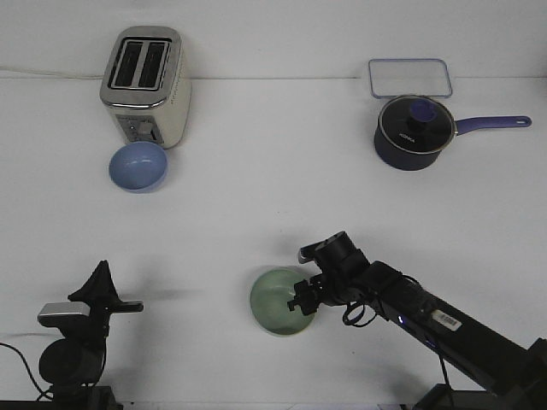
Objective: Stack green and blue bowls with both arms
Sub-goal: 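Carry the green bowl toward the robot and set it down centrally, then release the green bowl and retract the right gripper to rest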
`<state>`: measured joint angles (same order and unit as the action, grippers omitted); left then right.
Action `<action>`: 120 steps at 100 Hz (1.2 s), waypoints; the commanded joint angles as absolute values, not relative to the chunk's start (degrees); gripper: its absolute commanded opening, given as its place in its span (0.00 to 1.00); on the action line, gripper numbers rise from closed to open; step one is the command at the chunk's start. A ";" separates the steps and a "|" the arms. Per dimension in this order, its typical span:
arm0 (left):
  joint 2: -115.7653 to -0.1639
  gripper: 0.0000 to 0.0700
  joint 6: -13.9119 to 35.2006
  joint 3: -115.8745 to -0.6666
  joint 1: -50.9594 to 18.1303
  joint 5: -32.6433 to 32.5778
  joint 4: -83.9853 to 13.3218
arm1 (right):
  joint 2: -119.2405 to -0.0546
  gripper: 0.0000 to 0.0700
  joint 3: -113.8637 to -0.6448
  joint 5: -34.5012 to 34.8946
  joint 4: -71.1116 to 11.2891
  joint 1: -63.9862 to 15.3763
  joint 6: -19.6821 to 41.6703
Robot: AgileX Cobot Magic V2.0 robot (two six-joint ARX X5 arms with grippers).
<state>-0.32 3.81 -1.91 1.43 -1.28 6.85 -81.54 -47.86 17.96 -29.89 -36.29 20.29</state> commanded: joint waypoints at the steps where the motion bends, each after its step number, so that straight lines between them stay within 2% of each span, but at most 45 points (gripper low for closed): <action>1: -0.25 0.02 3.99 -0.80 1.43 -1.17 7.66 | -80.90 0.58 -48.62 17.74 -30.04 -36.23 19.00; 31: -0.25 0.02 4.73 -0.80 1.43 -1.15 8.60 | -64.73 0.59 -53.47 15.90 -32.03 -30.13 15.90; 37: -0.25 0.02 7.16 -0.80 1.43 -1.17 9.48 | -60.97 0.59 -54.11 14.11 -32.03 -28.18 14.61; 55: -0.25 0.02 19.27 -1.76 1.43 -1.17 11.88 | -48.62 0.59 -54.37 5.87 -31.97 -21.10 8.27; 65: -0.99 0.02 22.15 -5.23 1.45 -1.17 8.27 | -41.69 0.59 -53.41 3.51 -32.21 -17.65 4.56; 76: -5.54 0.02 22.13 -12.58 1.52 -2.07 0.91 | -33.76 0.59 -49.52 2.09 -32.12 -14.87 3.73; 86: -14.17 0.02 21.52 -21.32 1.54 -2.26 -4.19 | -25.45 0.59 -43.46 0.34 -31.09 -13.04 2.90; 105: -37.93 0.02 15.49 -40.38 1.54 -2.22 -14.44 | -11.75 0.59 -32.99 -0.25 -30.09 -11.88 3.75; 114: -49.17 0.02 12.19 -48.84 1.54 -2.20 -19.07 | -8.27 0.58 -32.45 -0.89 -28.36 -11.88 4.32; 120: -56.01 0.07 11.35 -54.02 1.54 -2.20 -21.43 | -7.42 0.58 -32.45 -1.91 -29.02 -11.88 4.49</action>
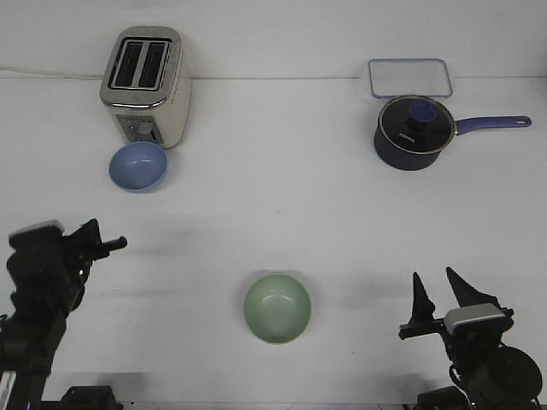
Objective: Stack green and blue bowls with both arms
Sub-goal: 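Release the green bowl and retract the right gripper to rest, then reach the left gripper to the light blue bowl and grasp its rim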
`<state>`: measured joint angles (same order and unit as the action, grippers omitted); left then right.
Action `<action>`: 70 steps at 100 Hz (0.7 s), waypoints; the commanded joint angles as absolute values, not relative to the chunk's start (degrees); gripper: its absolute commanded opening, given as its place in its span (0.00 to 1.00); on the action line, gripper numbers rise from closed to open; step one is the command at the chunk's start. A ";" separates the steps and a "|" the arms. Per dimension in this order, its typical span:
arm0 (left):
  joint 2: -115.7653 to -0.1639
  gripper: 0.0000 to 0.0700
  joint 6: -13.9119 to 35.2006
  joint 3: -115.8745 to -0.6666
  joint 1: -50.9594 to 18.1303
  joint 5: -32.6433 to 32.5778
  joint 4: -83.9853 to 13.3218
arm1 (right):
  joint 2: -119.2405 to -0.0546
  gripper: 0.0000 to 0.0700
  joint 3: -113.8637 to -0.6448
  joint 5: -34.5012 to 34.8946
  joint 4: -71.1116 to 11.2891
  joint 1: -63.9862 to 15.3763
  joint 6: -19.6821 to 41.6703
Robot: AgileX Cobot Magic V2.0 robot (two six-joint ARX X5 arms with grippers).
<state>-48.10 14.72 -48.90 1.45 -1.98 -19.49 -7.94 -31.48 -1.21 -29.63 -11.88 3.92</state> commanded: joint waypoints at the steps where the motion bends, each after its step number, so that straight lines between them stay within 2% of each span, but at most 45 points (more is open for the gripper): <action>1: -57.08 0.10 11.35 -54.78 1.54 -2.20 -21.65 | -7.42 0.58 -32.45 -1.98 -29.30 -11.88 4.75; 5: -61.06 0.27 11.38 -57.78 1.61 -2.20 -22.74 | -7.42 0.58 -32.45 -1.93 -29.56 -11.88 4.93; 12: -67.31 0.67 11.33 -62.33 1.67 -2.13 -23.66 | -7.51 0.58 -32.47 -1.58 -29.34 -11.88 4.89; 15: -69.71 0.81 11.11 -64.07 1.72 -2.13 -23.84 | -7.64 0.58 -32.47 -1.26 -29.23 -11.88 4.73; 19: -72.86 0.92 10.76 -66.35 1.85 -2.07 -24.03 | -7.70 0.58 -32.47 -1.30 -29.23 -11.92 4.73; 49: -92.77 0.94 9.82 -80.90 5.04 0.25 -26.63 | -7.70 0.58 -32.47 -1.30 -29.23 -11.92 4.73; 70: -102.89 0.94 8.16 -86.13 6.11 0.45 -26.28 | -7.70 0.58 -32.47 -1.32 -29.26 -11.92 4.73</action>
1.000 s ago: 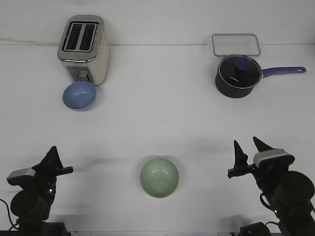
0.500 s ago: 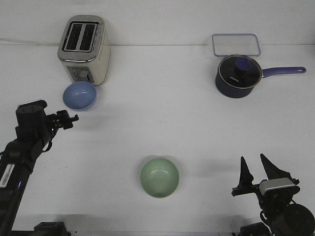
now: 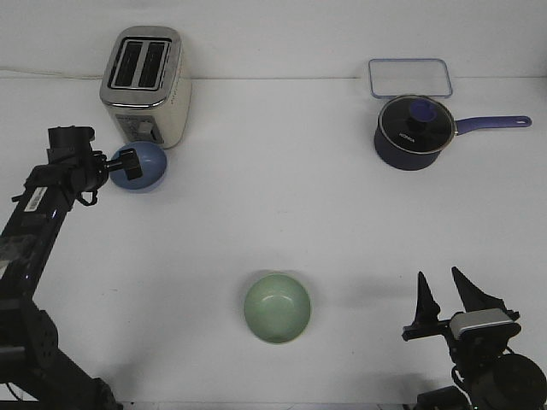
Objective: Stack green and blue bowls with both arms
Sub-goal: 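Reach the left gripper to the light blue bowl and grasp its rim, then lift the blue bowl and carry it over the green bowl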
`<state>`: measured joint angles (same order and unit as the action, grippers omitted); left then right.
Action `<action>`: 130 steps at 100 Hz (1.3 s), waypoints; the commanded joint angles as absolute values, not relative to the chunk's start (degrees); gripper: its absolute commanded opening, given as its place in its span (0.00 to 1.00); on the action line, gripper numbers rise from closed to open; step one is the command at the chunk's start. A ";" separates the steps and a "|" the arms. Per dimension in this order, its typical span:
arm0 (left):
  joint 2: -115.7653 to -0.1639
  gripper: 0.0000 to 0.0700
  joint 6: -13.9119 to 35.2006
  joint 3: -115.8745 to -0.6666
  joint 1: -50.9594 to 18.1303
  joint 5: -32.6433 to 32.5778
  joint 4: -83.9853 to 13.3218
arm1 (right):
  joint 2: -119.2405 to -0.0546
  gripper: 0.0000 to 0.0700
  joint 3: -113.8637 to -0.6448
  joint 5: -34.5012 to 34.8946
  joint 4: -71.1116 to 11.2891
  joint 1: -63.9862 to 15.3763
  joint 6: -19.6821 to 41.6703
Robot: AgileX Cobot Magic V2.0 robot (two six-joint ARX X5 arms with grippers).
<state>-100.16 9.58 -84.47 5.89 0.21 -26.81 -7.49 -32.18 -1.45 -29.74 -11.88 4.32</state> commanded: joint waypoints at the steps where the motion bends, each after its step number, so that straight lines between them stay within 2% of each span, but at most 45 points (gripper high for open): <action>1: -103.24 0.94 8.12 -86.24 6.15 0.45 -26.17 | -7.70 0.58 -32.47 -1.34 -29.26 -11.92 4.73; 40: -112.79 0.91 8.16 -86.96 6.55 0.45 -19.77 | -7.73 0.58 -32.47 -1.52 -29.26 -11.92 4.73; 48: -113.40 0.78 8.14 -86.96 6.55 0.45 -19.27 | -7.73 0.58 -32.47 -1.52 -29.26 -11.92 4.73; 52: -113.60 0.66 8.14 -86.96 6.55 0.45 -19.22 | -7.73 0.58 -32.47 -1.50 -29.26 -11.92 4.73; 68: -113.93 0.00 7.97 -86.96 6.52 0.47 -20.01 | -7.73 0.58 -32.47 -1.52 -29.26 -11.92 4.71; 90: -113.08 0.02 6.92 -87.94 6.61 0.51 -23.03 | -7.73 0.58 -32.45 -1.52 -29.26 -11.92 4.71; 97: -111.35 0.02 6.92 -88.47 6.90 2.48 -23.57 | -7.73 0.58 -32.45 -1.52 -29.26 -11.92 4.69; 109: -105.93 0.02 7.33 -88.51 7.33 7.66 -25.47 | -7.73 0.58 -32.45 -1.52 -29.23 -11.92 4.69; 130: -92.36 0.02 6.70 -88.51 7.33 9.28 -29.67 | -7.73 0.58 -32.47 -1.50 -29.21 -11.92 4.69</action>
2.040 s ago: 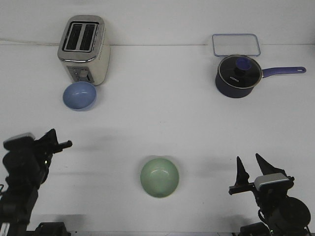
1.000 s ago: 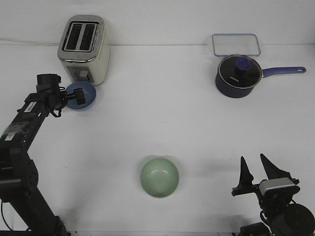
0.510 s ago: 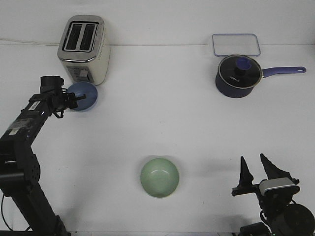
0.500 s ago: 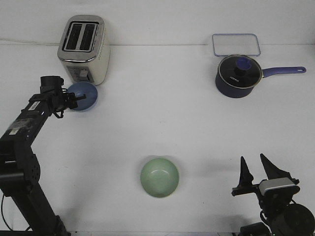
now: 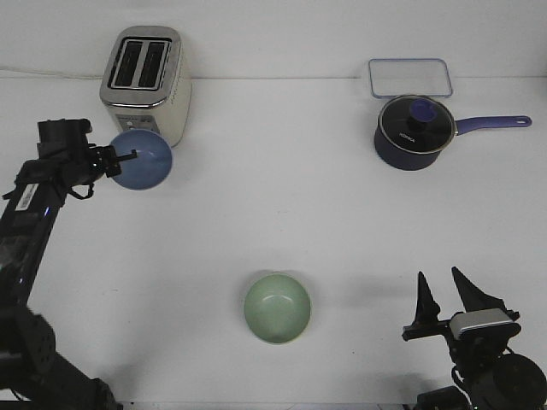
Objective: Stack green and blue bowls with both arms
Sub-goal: 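Lift the blue bowl and carry it over the green bowl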
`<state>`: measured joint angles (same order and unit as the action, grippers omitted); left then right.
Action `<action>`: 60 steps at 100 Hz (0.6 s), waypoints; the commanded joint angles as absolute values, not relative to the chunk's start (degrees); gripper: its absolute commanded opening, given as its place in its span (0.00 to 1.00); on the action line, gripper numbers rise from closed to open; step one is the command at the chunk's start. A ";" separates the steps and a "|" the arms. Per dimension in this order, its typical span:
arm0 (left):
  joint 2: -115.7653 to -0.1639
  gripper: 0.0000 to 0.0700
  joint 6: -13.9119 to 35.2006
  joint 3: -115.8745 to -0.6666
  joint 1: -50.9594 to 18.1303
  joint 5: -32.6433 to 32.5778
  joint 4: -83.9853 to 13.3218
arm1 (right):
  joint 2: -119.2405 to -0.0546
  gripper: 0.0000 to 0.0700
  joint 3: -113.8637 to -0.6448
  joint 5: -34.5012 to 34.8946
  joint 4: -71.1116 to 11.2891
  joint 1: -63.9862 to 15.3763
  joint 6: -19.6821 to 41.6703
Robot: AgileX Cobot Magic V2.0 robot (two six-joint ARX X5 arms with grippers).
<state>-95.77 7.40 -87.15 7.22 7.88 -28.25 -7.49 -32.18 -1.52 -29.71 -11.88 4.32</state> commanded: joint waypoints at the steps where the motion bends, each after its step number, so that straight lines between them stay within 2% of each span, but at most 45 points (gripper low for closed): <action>1: -91.61 0.02 6.70 -88.51 7.33 9.65 -30.02 | -7.73 0.58 -32.47 -1.50 -29.21 -11.92 4.69; 20: -80.62 0.02 6.44 -88.51 6.02 21.12 -37.10 | -7.73 0.58 -32.45 -1.48 -29.19 -11.92 4.69; 28: -77.71 0.02 5.87 -88.49 3.46 23.14 -40.82 | -7.73 0.58 -32.45 -1.45 -29.19 -11.92 4.69; 41: -75.13 0.02 4.01 -87.02 -3.99 23.33 -46.28 | -7.73 0.58 -32.45 -1.48 -29.19 -11.92 4.69; 60: -73.95 0.02 5.61 -78.28 -19.16 24.53 -44.53 | -7.73 0.58 -32.45 -1.48 -29.19 -11.92 4.69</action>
<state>-73.32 5.28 -80.16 -14.50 24.01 -45.60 -7.49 -32.18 -1.50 -29.71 -11.88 4.32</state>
